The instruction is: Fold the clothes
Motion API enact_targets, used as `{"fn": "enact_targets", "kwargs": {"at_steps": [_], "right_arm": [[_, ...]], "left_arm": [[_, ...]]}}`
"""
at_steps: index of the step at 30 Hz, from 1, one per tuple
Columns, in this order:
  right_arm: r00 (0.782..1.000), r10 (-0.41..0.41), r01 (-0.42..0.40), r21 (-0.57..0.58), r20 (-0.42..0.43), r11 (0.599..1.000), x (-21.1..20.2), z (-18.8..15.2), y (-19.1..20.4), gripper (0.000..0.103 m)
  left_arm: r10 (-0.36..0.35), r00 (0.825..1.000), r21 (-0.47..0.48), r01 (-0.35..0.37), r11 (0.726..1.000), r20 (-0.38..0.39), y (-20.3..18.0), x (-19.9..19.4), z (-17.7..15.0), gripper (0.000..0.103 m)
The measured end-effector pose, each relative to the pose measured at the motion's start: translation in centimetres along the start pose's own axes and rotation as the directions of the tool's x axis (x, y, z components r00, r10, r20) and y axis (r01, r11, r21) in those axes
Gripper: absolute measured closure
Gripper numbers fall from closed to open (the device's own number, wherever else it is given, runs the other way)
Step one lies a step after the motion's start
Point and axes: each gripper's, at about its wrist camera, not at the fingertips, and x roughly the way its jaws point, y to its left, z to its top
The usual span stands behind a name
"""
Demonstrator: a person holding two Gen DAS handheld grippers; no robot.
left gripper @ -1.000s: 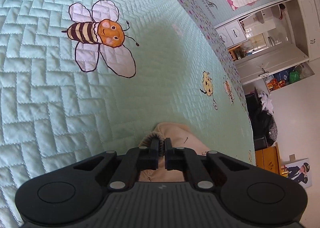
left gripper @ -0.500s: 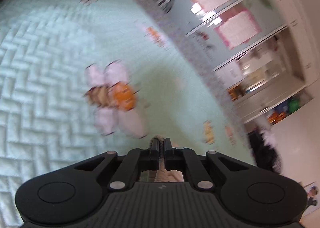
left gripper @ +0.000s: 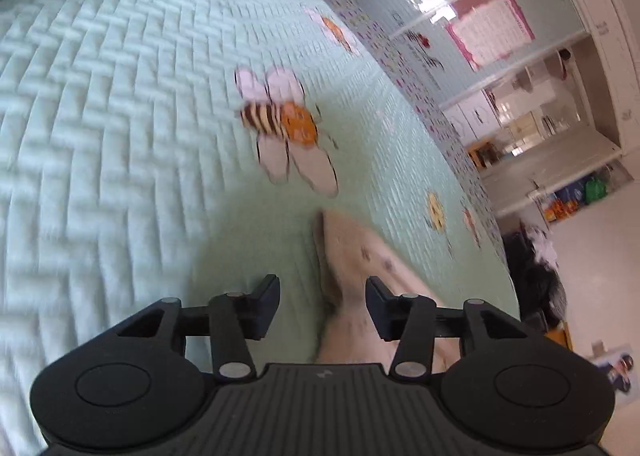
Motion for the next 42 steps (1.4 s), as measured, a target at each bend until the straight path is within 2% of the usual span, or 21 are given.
{"fn": "enact_targets", "kwargs": {"at_steps": [4,10,17,18,20,21,24,27,29,31,34,37,39,41,42], "right_arm": [[1.0,0.007,-0.007,0.013,0.002,1.0,-0.1,0.0,-0.1,0.035],[1.0,0.018,-0.019,0.04,0.002,0.999,-0.7,-0.4,-0.1,0.034],[1.0,0.025,-0.025,0.054,0.0,0.998,-1.2,-0.8,0.1,0.032],[1.0,0.027,-0.027,0.058,-0.002,0.998,-1.2,-0.9,0.0,0.032],[0.999,0.032,-0.032,0.066,-0.004,0.997,-1.1,-1.0,0.0,0.032],[0.999,0.035,-0.035,0.068,-0.005,0.997,-1.1,-1.0,0.0,0.032],[0.999,0.038,-0.038,0.065,-0.005,0.997,-1.5,-1.1,0.1,0.032],[0.999,0.035,-0.035,0.072,0.003,0.997,-2.0,-0.9,-0.1,0.031],[0.999,0.031,-0.032,0.077,0.009,0.996,-2.4,-0.8,-0.3,0.031],[0.999,0.033,-0.034,0.077,0.016,0.996,-2.7,-0.7,-0.3,0.031],[0.999,0.038,-0.039,0.074,0.016,0.996,-2.8,-0.7,-0.4,0.03],[0.999,0.047,-0.047,0.076,0.005,0.996,-2.6,-0.7,-0.3,0.03],[0.999,0.054,-0.054,0.064,0.002,0.997,-2.8,-0.8,0.1,0.03],[0.998,0.054,-0.055,0.062,0.014,0.997,-3.1,-0.7,0.1,0.03],[0.998,0.053,-0.054,0.062,0.02,0.997,-3.3,-0.6,0.1,0.03]], "left_arm": [[-0.024,0.999,-0.026,0.024,0.999,-0.028,0.6,-1.9,-3.1,0.05],[-0.029,0.999,-0.099,0.027,0.995,-0.017,1.8,-3.2,-5.2,0.053],[-0.029,1.0,-0.182,0.029,0.983,0.005,2.7,-4.0,-7.0,0.05],[-0.03,1.0,-0.196,0.031,0.98,0.007,2.9,-4.0,-7.3,0.052],[-0.034,0.999,-0.223,0.035,0.974,0.01,3.2,-4.1,-7.8,0.065],[-0.035,0.999,-0.236,0.037,0.971,0.012,3.4,-4.1,-8.1,0.081],[-0.015,0.999,-0.248,0.024,0.969,0.039,3.6,-4.5,-9.0,0.09],[0.027,0.997,-0.212,-0.01,0.977,0.079,2.9,-6.0,-9.9,0.093],[0.059,0.989,-0.184,-0.034,0.982,0.133,2.3,-8.0,-10.6,0.093],[0.088,0.979,-0.197,-0.051,0.979,0.183,2.6,-10.1,-11.2,0.093],[0.104,0.981,-0.287,-0.054,0.956,0.162,5.0,-10.8,-11.9,0.092],[0.059,0.991,-0.335,-0.014,0.942,0.124,6.2,-10.6,-11.6,0.088],[0.083,0.983,-0.293,-0.032,0.956,0.162,5.2,-11.9,-10.7,0.083],[0.12,0.968,-0.232,-0.067,0.97,0.222,3.8,-13.7,-9.3,0.077],[0.114,0.963,-0.205,-0.064,0.977,0.244,3.0,-14.2,-8.5,0.073]]}}
